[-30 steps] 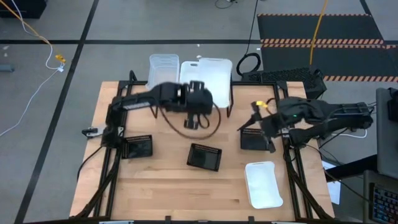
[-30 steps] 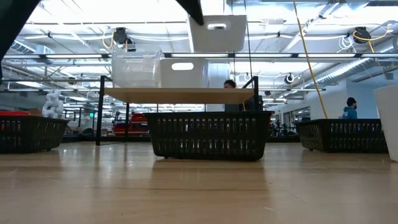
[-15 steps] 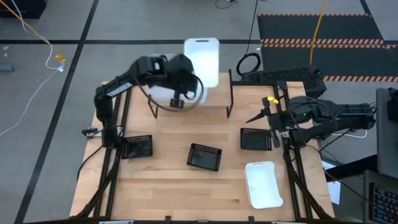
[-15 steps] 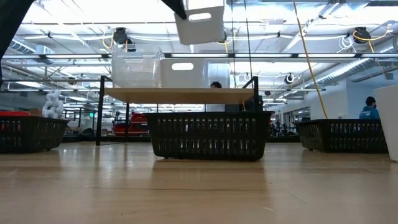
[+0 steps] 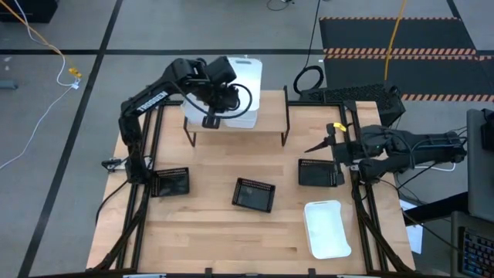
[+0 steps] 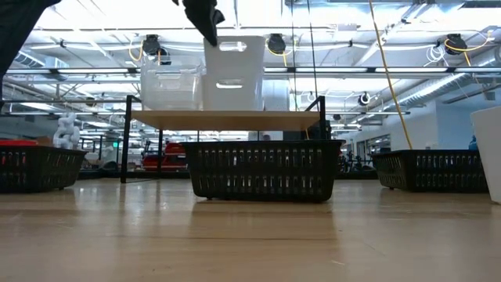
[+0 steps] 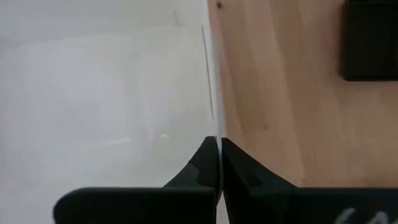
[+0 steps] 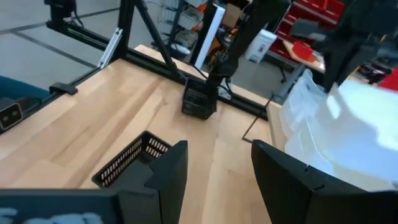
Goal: Stack baskets on shelf by color
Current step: Stack the left white bin on top of the white bin on the shelf
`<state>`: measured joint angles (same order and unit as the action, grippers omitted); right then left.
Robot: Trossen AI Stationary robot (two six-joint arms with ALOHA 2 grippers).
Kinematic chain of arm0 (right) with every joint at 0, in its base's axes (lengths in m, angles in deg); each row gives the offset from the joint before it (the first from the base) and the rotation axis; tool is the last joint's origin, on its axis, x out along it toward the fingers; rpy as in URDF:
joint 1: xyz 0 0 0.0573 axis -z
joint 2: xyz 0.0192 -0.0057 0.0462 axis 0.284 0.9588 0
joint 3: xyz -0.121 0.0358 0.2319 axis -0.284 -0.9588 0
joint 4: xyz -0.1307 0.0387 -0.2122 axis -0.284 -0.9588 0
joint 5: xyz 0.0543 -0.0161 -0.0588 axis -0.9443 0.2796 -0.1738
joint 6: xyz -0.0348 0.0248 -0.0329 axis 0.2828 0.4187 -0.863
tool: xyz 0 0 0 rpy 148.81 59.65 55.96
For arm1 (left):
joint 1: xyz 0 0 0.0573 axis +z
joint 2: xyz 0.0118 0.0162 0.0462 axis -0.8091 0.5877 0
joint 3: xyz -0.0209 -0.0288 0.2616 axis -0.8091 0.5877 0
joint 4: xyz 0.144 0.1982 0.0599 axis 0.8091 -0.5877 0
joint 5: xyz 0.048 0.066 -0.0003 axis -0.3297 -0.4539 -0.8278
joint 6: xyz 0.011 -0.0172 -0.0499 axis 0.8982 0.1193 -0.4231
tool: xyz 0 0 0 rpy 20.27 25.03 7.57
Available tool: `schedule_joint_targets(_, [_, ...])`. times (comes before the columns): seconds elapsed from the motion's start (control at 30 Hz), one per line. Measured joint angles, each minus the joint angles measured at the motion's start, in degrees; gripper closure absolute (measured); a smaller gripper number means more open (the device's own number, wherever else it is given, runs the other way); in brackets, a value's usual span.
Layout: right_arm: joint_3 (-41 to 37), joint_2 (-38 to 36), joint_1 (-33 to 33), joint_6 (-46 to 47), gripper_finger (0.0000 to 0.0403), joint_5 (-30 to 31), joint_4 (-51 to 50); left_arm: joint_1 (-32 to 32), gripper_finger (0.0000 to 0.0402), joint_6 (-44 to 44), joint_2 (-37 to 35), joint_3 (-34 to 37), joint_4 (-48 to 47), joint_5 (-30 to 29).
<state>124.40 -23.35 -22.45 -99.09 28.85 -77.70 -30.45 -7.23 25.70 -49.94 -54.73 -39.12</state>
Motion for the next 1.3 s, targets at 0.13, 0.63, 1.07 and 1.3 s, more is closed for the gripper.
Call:
schedule_joint_targets(0.13, [0.00, -0.72, 0.00, 0.00, 0.0232, -0.11, -0.07, 0.17, 0.0399, 1.96, 0.09, 2.15, -0.31, 1.73])
schedule_joint_targets(0.63, [0.00, -1.00, 0.00, 1.07, 0.0232, -0.11, -0.83, -0.35, 0.0346, -9.66, 0.09, 6.00, 8.33, 3.16])
schedule_joint_targets(1.07, [0.00, -0.98, 0.00, 3.20, 0.0232, -0.11, -1.29, -0.33, 0.0262, -12.07, 0.09, 6.00, 2.81, -2.16])
schedule_joint_targets(1.3, [0.00, -0.98, 0.00, 3.52, 0.0232, -0.11, -0.92, -1.57, 0.0257, -10.91, -0.21, 6.00, 8.01, -5.22])
